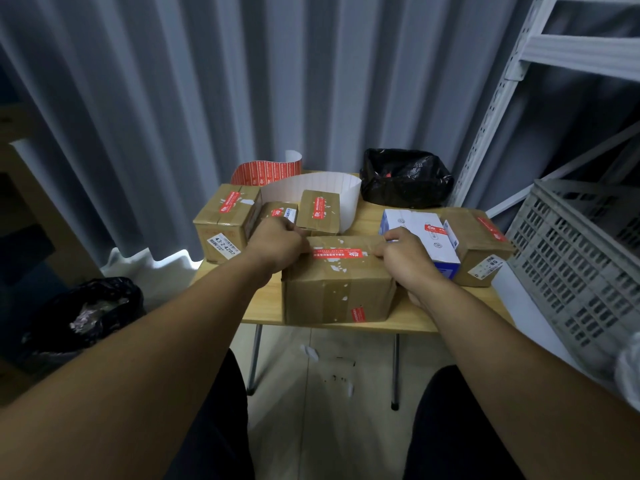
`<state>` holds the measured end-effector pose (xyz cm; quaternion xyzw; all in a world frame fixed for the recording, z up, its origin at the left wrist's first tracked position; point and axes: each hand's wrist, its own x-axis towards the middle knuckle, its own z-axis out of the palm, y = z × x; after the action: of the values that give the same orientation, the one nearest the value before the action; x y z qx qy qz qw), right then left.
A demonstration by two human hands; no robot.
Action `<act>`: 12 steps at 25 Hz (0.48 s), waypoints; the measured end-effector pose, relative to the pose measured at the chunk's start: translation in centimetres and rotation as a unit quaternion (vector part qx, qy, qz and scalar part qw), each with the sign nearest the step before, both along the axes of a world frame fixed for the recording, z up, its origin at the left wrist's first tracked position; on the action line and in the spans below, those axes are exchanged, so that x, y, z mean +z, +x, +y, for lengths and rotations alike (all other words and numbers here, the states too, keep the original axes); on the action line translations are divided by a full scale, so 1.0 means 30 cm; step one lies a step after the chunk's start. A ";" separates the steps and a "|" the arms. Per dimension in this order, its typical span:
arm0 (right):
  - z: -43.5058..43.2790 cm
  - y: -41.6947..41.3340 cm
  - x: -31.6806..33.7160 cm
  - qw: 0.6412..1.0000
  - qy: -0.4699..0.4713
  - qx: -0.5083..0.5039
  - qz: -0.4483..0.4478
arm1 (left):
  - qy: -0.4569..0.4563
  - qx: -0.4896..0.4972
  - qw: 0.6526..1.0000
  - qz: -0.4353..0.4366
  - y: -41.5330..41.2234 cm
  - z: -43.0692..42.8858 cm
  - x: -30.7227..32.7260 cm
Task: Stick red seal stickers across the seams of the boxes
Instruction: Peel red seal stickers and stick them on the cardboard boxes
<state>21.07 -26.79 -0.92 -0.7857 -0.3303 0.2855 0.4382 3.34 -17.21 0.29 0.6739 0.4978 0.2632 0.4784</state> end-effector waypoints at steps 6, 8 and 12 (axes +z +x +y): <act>-0.027 0.033 -0.019 1.000 -0.012 -0.022 -0.015 | -0.008 0.064 0.997 -0.052 -0.052 0.013 -0.019; -0.042 0.038 -0.012 1.000 -0.011 -0.020 -0.013 | -0.046 0.066 0.996 -0.049 -0.070 0.008 -0.012; -0.098 0.022 0.006 0.997 -0.057 0.033 0.031 | -0.131 -0.004 0.991 -0.002 -0.099 -0.030 -0.025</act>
<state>21.73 -29.72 -0.73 -0.7888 -0.3254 0.3425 0.3932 0.36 -18.12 -0.45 0.6068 0.5246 0.1952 0.5644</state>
